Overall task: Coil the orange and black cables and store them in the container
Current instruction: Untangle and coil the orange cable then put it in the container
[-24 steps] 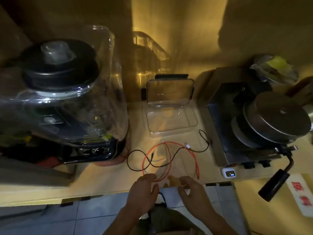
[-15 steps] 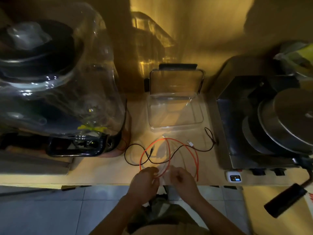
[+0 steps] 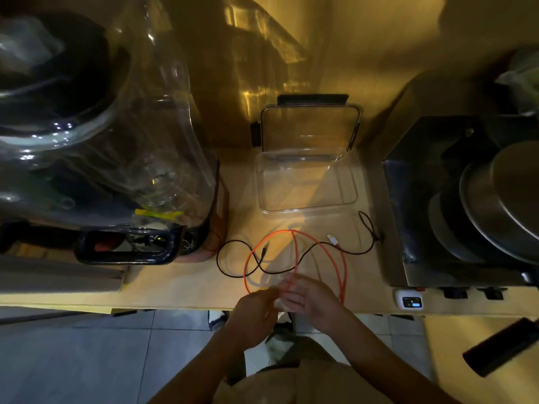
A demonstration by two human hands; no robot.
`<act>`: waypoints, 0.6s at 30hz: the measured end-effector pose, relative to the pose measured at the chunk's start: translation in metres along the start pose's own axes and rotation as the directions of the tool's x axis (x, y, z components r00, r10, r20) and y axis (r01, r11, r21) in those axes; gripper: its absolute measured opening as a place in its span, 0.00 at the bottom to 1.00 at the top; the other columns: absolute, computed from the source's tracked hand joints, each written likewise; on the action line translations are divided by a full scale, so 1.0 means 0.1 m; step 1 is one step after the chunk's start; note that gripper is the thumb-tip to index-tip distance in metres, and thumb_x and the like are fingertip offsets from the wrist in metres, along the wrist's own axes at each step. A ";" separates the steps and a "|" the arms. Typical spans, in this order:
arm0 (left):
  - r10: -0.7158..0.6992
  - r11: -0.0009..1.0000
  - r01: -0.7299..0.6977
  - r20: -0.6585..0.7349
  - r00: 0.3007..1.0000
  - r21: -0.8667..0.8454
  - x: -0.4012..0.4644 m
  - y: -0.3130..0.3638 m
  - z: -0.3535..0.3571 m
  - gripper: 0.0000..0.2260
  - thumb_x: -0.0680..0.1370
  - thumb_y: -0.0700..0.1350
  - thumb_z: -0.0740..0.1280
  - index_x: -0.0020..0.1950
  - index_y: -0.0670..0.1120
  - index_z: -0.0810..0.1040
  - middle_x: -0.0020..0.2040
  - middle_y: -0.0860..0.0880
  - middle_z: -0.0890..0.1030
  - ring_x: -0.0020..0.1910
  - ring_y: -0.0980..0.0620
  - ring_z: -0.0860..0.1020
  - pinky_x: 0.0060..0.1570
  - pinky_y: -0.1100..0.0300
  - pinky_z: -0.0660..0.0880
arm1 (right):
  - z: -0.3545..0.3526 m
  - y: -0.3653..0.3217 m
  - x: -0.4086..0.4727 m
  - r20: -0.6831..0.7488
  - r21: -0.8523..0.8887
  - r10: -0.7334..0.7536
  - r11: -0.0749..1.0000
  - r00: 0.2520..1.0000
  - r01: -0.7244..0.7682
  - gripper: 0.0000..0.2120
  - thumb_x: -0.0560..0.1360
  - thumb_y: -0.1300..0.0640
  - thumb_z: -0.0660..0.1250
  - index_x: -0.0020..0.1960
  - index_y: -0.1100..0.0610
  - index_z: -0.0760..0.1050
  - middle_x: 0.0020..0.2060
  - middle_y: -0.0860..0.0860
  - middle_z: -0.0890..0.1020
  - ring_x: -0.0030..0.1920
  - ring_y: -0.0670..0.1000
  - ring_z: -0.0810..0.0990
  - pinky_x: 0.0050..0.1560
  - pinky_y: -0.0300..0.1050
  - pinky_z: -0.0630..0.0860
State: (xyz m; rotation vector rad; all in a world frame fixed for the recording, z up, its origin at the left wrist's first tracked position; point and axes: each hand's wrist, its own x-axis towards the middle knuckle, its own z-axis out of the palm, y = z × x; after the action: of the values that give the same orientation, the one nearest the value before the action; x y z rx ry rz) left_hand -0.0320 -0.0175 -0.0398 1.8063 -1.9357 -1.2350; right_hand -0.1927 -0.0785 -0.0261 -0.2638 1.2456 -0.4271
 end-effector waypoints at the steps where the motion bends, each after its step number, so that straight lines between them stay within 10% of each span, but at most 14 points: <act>1: 0.015 1.000 -0.014 -0.007 1.000 0.016 -0.01 -0.01 0.00 0.12 0.78 0.45 0.62 0.61 0.53 0.76 0.51 0.51 0.83 0.48 0.54 0.79 0.48 0.58 0.76 | -0.01 0.01 -0.02 0.016 0.014 -0.009 1.000 1.000 0.009 0.14 0.77 0.57 0.66 0.60 0.62 0.76 0.48 0.57 0.86 0.54 0.58 0.83 0.50 0.49 0.79; 18: 0.018 0.989 0.008 -0.173 0.985 0.145 -0.37 -0.32 -0.14 0.18 0.73 0.43 0.70 0.59 0.60 0.74 0.52 0.54 0.77 0.52 0.53 0.75 0.48 0.60 0.74 | 0.08 -0.11 -0.24 0.141 0.124 -0.117 0.987 0.983 0.100 0.19 0.77 0.58 0.67 0.65 0.64 0.71 0.51 0.67 0.82 0.53 0.63 0.83 0.50 0.51 0.81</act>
State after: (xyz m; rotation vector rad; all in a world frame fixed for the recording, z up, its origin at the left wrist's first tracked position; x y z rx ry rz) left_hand 0.0083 0.0130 -0.0388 1.9062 -1.9740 -0.9210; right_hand -0.1929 -0.0778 0.0016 -0.2601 1.0605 -0.5625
